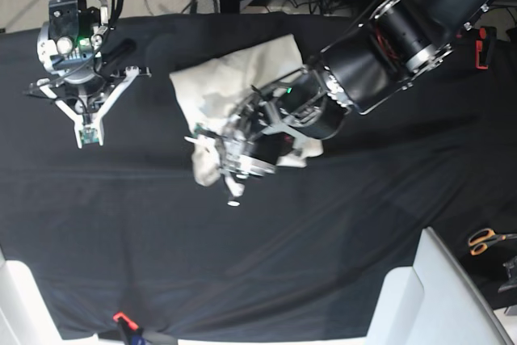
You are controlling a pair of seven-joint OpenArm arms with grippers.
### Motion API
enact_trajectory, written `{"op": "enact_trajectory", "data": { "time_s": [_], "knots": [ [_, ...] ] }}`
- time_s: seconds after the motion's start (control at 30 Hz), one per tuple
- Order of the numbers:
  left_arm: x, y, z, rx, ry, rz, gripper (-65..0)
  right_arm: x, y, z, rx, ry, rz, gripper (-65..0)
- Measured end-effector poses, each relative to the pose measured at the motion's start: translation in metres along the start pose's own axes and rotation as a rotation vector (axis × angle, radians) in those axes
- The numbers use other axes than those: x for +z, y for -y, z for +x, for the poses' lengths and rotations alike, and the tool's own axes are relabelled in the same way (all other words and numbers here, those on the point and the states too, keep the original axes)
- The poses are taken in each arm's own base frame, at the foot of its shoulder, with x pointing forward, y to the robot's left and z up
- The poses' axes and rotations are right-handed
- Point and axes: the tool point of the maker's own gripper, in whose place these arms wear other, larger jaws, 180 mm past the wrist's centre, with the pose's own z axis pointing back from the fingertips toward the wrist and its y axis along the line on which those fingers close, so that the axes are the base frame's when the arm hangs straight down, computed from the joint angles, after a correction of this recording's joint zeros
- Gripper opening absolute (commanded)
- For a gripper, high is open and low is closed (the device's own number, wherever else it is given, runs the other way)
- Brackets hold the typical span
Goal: Fold the T-shirt properly
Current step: 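Press and tuck the bundle's corner with the left gripper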
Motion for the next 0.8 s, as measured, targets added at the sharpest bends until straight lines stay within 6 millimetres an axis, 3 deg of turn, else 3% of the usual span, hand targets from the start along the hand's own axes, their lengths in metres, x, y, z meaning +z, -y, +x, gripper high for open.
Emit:
{"op": "enact_trajectory", "data": {
  "time_s": [0.27, 0.47, 0.6, 0.8],
  "knots": [
    [0.004, -0.014, 0.023, -0.064, 0.037, 0.044, -65.0, 0.0, 0.001, 0.0, 0.002, 0.0, -0.002, -64.8],
    [0.004, -0.021, 0.023, -0.079, 0.04, 0.06, -65.0, 0.0, 0.001, 0.002, 0.001, 0.003, -0.002, -64.8],
    [-0.003, -0.015, 0.017, -0.081, 0.029, 0.039, -65.0, 0.0, 0.002, 0.003, 0.003, 0.006, -0.005, -64.8],
    [-0.002, -0.015, 0.029, -0.081, 0.075, 0.037, -65.0, -0.005, 0.001, -0.003, 0.005, -0.015, -0.003, -64.8]
  ]
}}
